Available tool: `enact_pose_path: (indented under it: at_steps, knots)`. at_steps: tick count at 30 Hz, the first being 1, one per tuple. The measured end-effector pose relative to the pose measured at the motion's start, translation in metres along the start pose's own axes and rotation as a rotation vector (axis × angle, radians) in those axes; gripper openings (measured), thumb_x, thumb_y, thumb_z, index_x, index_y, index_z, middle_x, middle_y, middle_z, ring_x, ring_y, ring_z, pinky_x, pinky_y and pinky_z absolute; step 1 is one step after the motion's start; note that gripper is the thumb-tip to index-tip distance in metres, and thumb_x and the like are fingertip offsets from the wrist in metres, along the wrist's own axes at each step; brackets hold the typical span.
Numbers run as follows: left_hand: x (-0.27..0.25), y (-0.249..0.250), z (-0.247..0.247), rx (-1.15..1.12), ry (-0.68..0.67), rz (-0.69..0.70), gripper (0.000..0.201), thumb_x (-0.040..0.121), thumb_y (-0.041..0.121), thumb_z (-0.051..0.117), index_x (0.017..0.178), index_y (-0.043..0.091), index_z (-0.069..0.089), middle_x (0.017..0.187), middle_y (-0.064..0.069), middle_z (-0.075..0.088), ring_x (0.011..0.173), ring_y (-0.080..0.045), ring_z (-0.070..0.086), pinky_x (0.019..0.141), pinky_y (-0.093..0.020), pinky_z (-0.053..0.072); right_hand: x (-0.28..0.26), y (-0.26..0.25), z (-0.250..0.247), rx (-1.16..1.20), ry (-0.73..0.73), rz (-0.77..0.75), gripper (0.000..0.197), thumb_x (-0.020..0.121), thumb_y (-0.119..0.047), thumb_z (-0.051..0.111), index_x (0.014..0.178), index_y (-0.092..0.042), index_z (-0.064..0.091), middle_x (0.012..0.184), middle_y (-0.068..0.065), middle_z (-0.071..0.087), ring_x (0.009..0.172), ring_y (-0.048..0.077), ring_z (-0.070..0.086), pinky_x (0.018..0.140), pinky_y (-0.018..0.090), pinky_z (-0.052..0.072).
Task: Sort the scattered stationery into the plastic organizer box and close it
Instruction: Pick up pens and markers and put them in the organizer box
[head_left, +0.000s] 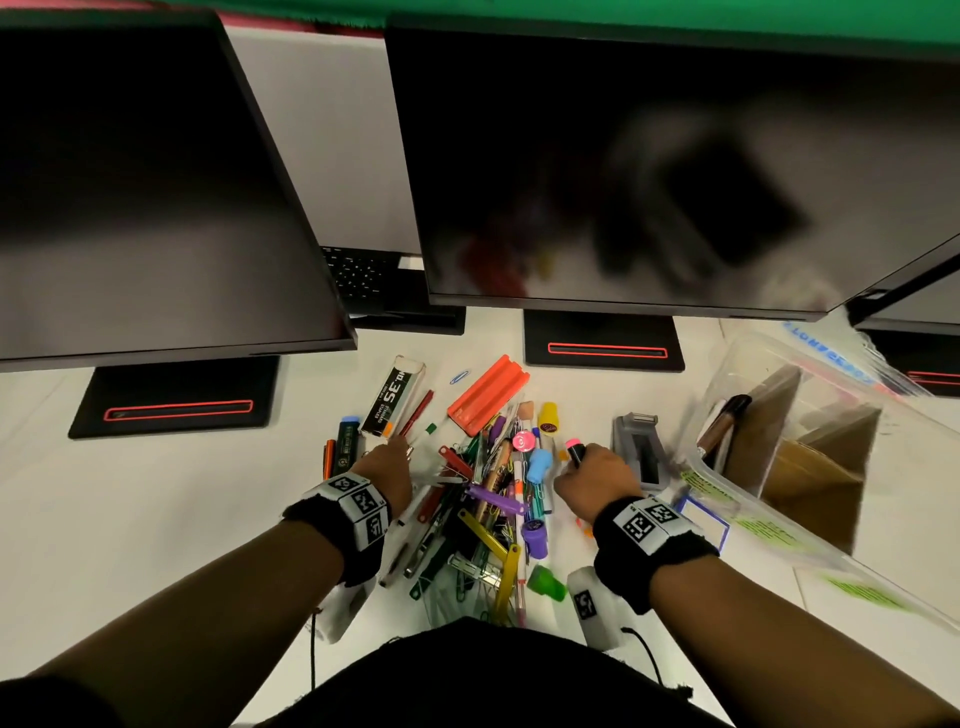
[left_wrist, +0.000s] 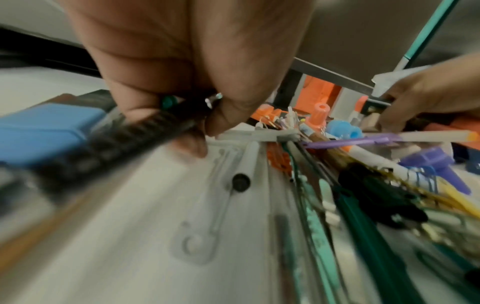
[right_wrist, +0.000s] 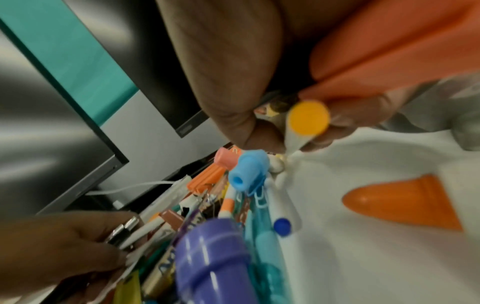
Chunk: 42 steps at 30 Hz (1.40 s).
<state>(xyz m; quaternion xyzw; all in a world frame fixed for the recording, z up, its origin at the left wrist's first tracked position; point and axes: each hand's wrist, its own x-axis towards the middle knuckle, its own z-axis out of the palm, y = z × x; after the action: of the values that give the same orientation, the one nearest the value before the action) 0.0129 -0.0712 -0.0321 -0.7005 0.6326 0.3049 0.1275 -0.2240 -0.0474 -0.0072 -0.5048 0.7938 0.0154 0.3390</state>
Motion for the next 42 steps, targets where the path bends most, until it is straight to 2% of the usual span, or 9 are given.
enact_pose_path:
  at_steps: [5, 8, 16, 23, 26, 30, 33, 38, 42]
  knots:
    - [-0.001, -0.002, -0.014, 0.039, 0.085, 0.004, 0.037, 0.099, 0.028, 0.037, 0.128, 0.008, 0.045, 0.125, -0.014, 0.059, 0.115, -0.03, 0.056, 0.094, -0.037, 0.043, 0.002, 0.003, -0.003, 0.125, 0.04, 0.061, 0.031, 0.079, -0.018, 0.059, 0.106, -0.004, 0.055, 0.105, 0.014, 0.064, 0.094, 0.031, 0.063, 0.073, 0.031, 0.051]
    - [0.002, -0.002, -0.021, 0.066, 0.026, 0.021, 0.043, 0.098, 0.04, 0.035, 0.119, 0.006, 0.051, 0.121, -0.014, 0.06, 0.112, -0.029, 0.057, 0.085, -0.032, 0.043, 0.006, 0.008, 0.004, 0.219, 0.037, 0.093, 0.037, 0.072, -0.011, 0.06, 0.107, -0.003, 0.052, 0.102, 0.018, 0.066, 0.089, 0.035, 0.067, 0.078, 0.044, 0.058]
    - [0.008, 0.01, -0.025, -0.062, 0.131, 0.097, 0.032, 0.099, 0.023, 0.036, 0.118, 0.001, 0.049, 0.121, -0.017, 0.058, 0.112, -0.029, 0.055, 0.091, -0.034, 0.042, 0.004, 0.014, 0.005, 0.272, 0.031, 0.062, 0.087, 0.073, 0.0, 0.061, 0.147, -0.012, 0.016, 0.128, 0.016, 0.056, 0.105, 0.034, 0.063, 0.088, 0.044, 0.055]
    - [0.018, 0.026, -0.019, 0.018, 0.084, 0.102, 0.043, 0.089, -0.002, 0.043, 0.132, 0.002, 0.037, 0.134, -0.017, 0.042, 0.119, -0.031, 0.053, 0.1, -0.039, 0.047, 0.004, 0.018, 0.003, 0.218, 0.052, 0.032, 0.033, 0.08, 0.0, 0.051, 0.113, -0.001, 0.052, 0.106, 0.02, 0.064, 0.091, 0.036, 0.066, 0.078, 0.048, 0.057]
    - [0.018, 0.03, -0.015, 0.067, 0.074, 0.075, 0.046, 0.089, -0.005, 0.04, 0.134, 0.004, 0.031, 0.134, -0.02, 0.041, 0.117, -0.035, 0.055, 0.095, -0.04, 0.049, 0.004, 0.021, 0.002, 0.16, 0.0, 0.009, 0.026, 0.082, -0.004, 0.05, 0.106, -0.004, 0.059, 0.102, 0.018, 0.066, 0.089, 0.035, 0.066, 0.079, 0.045, 0.057]
    - [0.017, 0.029, -0.011, 0.091, 0.085, 0.096, 0.033, 0.092, -0.002, 0.036, 0.125, 0.003, 0.037, 0.122, -0.02, 0.051, 0.106, -0.033, 0.06, 0.082, -0.036, 0.049, -0.001, 0.027, 0.003, 0.159, -0.047, -0.005, 0.021, 0.082, -0.012, 0.056, 0.102, -0.011, 0.059, 0.096, 0.012, 0.065, 0.087, 0.031, 0.066, 0.078, 0.043, 0.057]
    - [0.016, 0.027, -0.011, 0.074, 0.025, 0.07, 0.026, 0.092, 0.004, 0.042, 0.118, 0.002, 0.041, 0.115, -0.019, 0.058, 0.102, -0.03, 0.061, 0.073, -0.031, 0.046, -0.006, 0.028, 0.004, 0.379, -0.126, -0.01, 0.013, 0.083, -0.004, 0.057, 0.092, -0.013, 0.055, 0.078, 0.01, 0.061, 0.064, 0.025, 0.062, 0.058, 0.034, 0.056]
    - [0.013, 0.023, -0.012, 0.083, -0.002, 0.067, 0.029, 0.09, 0.017, 0.052, 0.115, 0.003, 0.047, 0.118, -0.015, 0.059, 0.105, -0.027, 0.059, 0.071, -0.028, 0.042, -0.012, 0.026, 0.002, 0.653, -0.179, 0.028, 0.019, 0.086, 0.006, 0.047, 0.085, -0.012, 0.052, 0.069, 0.01, 0.057, 0.051, 0.022, 0.05, 0.046, 0.026, 0.043]
    - [0.007, 0.018, -0.017, 0.105, -0.008, 0.069, 0.027, 0.091, 0.02, 0.046, 0.11, 0.003, 0.052, 0.117, -0.014, 0.058, 0.102, -0.027, 0.058, 0.075, -0.03, 0.043, -0.01, 0.025, 0.002, 0.661, -0.132, 0.095, 0.006, 0.094, -0.01, 0.048, 0.089, -0.007, 0.051, 0.067, 0.012, 0.059, 0.049, 0.021, 0.05, 0.046, 0.026, 0.043]
